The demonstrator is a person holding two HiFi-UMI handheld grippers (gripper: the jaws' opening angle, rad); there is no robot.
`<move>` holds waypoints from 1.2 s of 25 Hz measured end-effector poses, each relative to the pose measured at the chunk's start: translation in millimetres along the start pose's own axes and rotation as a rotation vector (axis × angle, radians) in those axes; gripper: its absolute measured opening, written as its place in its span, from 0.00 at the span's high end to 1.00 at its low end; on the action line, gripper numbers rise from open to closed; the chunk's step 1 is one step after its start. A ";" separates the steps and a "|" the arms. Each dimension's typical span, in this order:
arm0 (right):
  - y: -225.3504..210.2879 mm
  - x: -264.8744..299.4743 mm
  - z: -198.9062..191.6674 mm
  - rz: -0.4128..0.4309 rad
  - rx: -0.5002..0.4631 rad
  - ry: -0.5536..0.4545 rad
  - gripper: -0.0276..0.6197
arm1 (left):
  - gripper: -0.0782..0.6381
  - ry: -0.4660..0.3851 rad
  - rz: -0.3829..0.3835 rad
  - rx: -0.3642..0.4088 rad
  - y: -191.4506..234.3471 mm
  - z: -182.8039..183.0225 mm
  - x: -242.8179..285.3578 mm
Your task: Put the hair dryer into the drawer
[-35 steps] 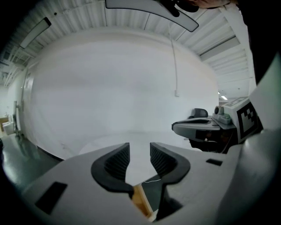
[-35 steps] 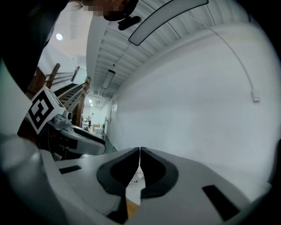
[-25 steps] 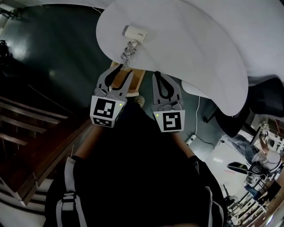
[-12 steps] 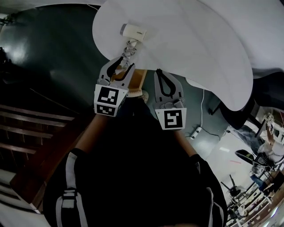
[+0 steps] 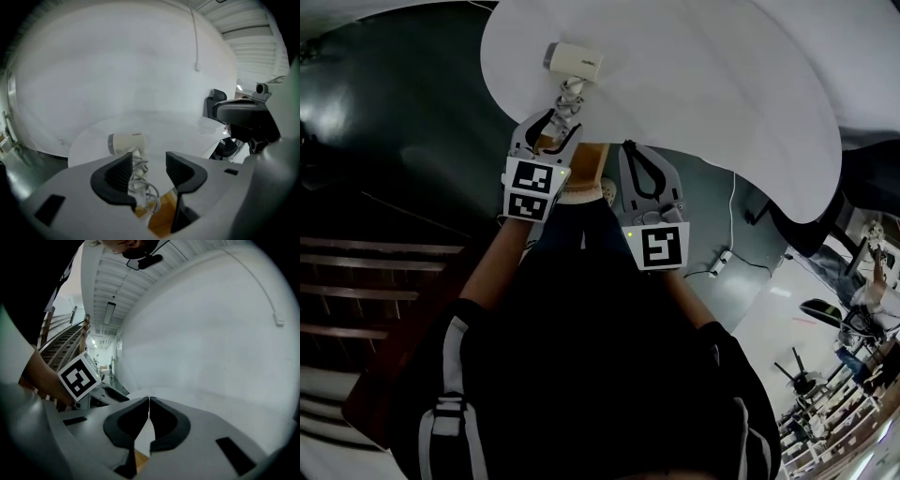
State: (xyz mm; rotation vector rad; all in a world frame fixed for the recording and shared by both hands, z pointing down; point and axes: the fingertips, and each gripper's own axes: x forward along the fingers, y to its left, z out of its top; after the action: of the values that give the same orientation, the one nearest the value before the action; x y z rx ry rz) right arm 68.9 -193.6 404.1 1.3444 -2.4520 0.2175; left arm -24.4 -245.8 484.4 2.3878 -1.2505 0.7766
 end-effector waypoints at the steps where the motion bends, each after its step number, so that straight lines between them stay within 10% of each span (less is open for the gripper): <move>1: 0.2 2.4 -1.9 0.001 0.006 0.005 0.92 | 0.57 0.011 -0.005 -0.003 1.5 -2.4 4.6; 14: -6.5 30.6 -26.1 -0.004 0.052 0.064 0.92 | 0.42 0.163 -0.010 -0.008 23.0 -43.1 70.1; 30: -5.3 38.9 -31.0 -0.014 0.079 0.073 0.92 | 0.49 0.298 0.025 -0.056 29.7 -69.4 100.9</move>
State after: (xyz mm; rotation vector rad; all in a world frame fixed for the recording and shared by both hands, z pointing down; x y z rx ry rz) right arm 60.7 -218.2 446.9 1.3605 -2.3957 0.3570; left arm -23.7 -291.4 601.8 2.1194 -1.1634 1.0457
